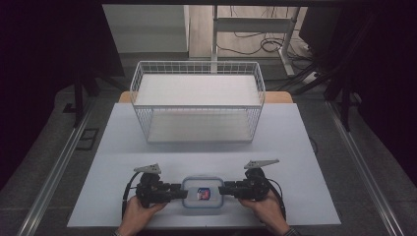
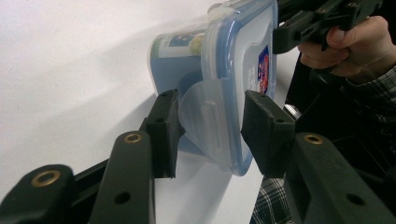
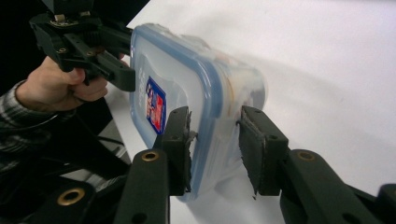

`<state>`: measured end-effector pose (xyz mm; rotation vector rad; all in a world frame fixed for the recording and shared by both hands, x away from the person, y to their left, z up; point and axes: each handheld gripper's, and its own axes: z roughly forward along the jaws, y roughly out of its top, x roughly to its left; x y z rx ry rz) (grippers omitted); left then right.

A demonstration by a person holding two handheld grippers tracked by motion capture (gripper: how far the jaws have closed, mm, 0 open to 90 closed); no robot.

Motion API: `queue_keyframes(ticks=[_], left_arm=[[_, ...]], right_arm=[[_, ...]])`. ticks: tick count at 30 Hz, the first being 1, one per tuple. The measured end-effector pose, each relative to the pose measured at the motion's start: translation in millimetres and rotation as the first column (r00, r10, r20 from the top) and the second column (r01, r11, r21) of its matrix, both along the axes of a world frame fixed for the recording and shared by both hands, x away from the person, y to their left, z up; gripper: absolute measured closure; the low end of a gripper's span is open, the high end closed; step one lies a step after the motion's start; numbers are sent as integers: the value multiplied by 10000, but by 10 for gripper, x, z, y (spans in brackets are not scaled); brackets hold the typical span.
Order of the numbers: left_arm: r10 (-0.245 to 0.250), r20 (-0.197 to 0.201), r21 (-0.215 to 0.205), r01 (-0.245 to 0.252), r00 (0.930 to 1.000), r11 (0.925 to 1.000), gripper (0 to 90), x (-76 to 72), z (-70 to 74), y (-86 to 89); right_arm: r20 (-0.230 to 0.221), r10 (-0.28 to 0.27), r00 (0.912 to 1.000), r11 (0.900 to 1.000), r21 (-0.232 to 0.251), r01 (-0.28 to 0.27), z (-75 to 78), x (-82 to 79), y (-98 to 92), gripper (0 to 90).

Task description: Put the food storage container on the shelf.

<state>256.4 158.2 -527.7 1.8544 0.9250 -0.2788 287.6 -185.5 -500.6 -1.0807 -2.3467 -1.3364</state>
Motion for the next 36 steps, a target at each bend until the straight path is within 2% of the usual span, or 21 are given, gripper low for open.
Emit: queue_keyframes(ticks=[6, 14, 18, 23, 26, 31, 36], left_arm=[[-170, -23, -180, 169, 9999, 9997, 580, 6, -42, 35], [-33, -217, -441, 23, 9998, 9990, 584, 19, -68, 50], [129, -452, -782, -164, 9989, 9968, 586, 55, -65, 68], [218, -299, -1218, -253, 9993, 9922, 584, 104, 35, 126], [274, -3, -977, -273, 9996, 9948, 583, 115, 130, 131], [342, 12, -1077, -338, 9994, 9936, 583, 163, 199, 145], [403, 171, -1101, -381, 9990, 9932, 583, 231, 322, 157]], right_arm=[[-356, 284, 9990, 9996, 89, -281, -117, 5, 36, 507], [-323, 152, 9994, 9998, 148, -147, -98, -10, 30, 558], [-100, 39, 9999, 9998, 186, -37, -65, -20, 35, 562], [108, -18, 9999, 9978, 656, 11, 24, -9, 16, 585], [164, -33, 9999, 9960, 898, 18, 78, 10, 24, 588], [193, -73, 9998, 9954, 954, 54, 140, 56, 38, 588], [334, -75, 9994, 9947, 1027, 40, 270, 149, 52, 588]])
